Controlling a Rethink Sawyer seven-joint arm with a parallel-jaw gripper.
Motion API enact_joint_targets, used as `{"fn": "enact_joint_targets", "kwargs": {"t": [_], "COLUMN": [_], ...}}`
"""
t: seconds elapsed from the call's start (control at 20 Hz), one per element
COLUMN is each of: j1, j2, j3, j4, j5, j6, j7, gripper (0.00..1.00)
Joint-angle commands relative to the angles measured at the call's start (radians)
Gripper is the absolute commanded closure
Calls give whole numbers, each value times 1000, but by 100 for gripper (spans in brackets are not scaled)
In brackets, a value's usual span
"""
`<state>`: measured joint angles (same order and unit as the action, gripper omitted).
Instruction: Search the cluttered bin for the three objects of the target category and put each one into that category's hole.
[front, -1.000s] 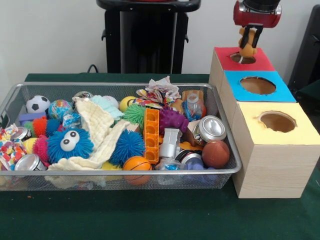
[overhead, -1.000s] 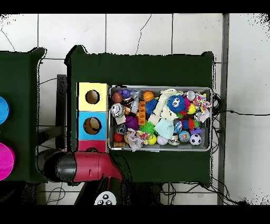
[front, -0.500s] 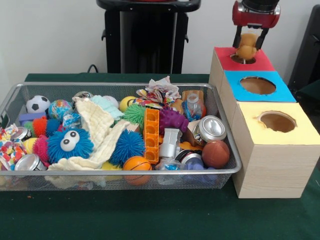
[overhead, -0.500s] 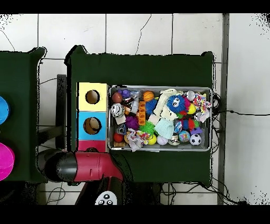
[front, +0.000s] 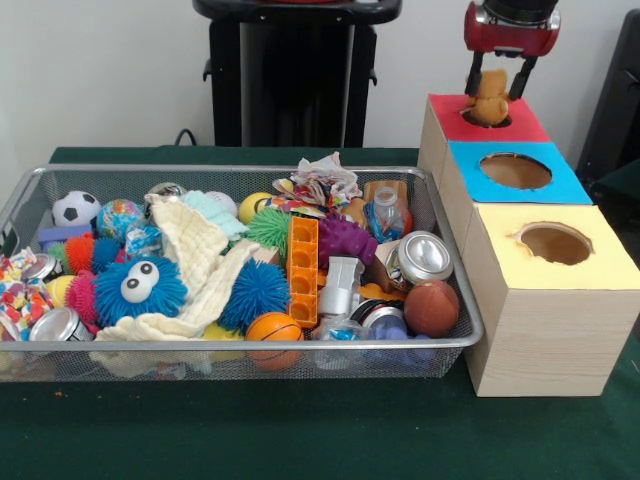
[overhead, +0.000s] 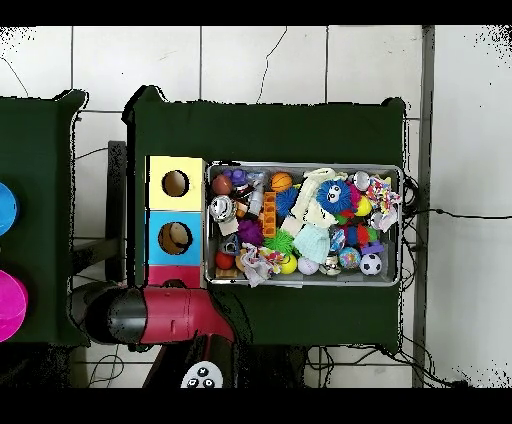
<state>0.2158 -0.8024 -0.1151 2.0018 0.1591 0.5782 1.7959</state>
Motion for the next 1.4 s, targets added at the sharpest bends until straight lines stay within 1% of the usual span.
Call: {"fn": "enact_joint_targets", "kwargs": {"t": [0.05, 0.25, 0.65, 0.75, 1.15, 1.4], "j1": [-30, -37, -52, -52, -43, -53], "j2": [-12, -35, -52, -56, -51, -50], "j3": [61, 70, 88, 86, 74, 68], "j4": [-72, -100, -143, -144, -93, -94], "j5": [-22, -12, -7, -10, -32, -42], "j6": [112, 138, 130, 132, 71, 65], "j7": [89, 83, 71, 71, 70, 59], "gripper": [0, 0, 0, 0, 0, 0]}}
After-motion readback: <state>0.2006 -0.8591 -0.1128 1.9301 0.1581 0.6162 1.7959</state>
